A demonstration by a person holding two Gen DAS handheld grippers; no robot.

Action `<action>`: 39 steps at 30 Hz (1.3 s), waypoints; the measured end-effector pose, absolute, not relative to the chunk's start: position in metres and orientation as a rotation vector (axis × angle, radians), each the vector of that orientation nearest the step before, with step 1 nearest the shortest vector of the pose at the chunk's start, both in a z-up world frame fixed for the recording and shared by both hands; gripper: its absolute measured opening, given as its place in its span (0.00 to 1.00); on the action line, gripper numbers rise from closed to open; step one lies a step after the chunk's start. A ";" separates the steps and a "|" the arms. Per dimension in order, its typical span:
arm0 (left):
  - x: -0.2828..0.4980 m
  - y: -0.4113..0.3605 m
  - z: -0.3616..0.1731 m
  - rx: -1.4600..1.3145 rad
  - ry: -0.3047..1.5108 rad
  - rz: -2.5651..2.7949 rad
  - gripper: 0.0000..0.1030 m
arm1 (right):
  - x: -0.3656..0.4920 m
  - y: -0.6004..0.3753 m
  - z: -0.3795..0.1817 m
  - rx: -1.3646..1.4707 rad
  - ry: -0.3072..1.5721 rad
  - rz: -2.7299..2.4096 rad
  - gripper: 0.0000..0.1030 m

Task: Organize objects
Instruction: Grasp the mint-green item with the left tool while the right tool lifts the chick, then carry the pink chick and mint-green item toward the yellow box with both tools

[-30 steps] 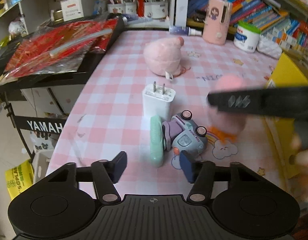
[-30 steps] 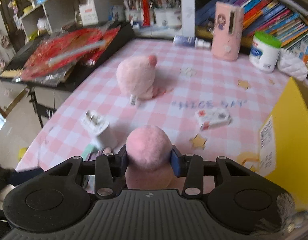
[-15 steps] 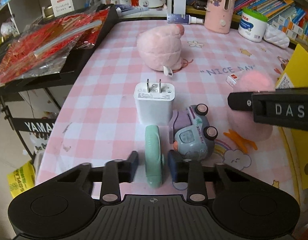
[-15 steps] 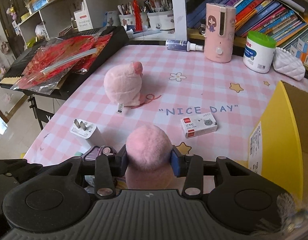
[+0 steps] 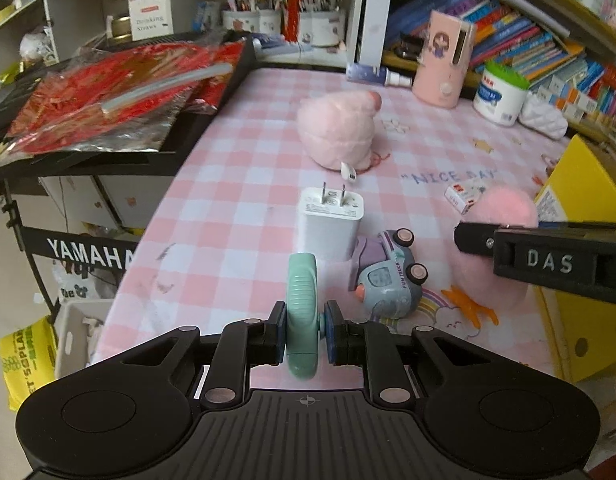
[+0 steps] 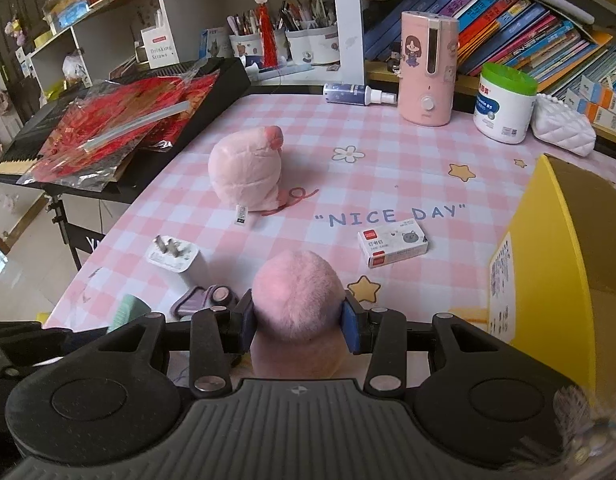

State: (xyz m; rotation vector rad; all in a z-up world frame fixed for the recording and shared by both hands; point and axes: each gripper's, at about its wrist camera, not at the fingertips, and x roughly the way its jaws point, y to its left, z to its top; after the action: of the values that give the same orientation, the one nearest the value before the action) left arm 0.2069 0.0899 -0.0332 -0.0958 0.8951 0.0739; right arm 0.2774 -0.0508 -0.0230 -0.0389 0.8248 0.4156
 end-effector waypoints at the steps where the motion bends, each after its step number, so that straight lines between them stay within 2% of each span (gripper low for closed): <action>1: 0.202 0.091 -0.030 -0.096 0.884 0.072 0.17 | 0.274 -0.050 -0.021 -0.037 0.820 0.414 0.38; 16: 0.129 0.103 -0.010 -0.106 0.797 0.021 0.17 | 0.197 -0.044 -0.004 -0.037 0.767 0.380 0.38; 39: 0.013 0.097 -0.008 -0.052 0.795 -0.113 0.17 | 0.058 -0.062 -0.013 0.023 0.811 0.262 0.38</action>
State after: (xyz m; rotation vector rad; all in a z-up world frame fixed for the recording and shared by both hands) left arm 0.0130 0.0967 -0.0083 -0.0523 0.7950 -0.1134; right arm 0.0577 -0.0616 -0.0126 0.0225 0.8106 0.2622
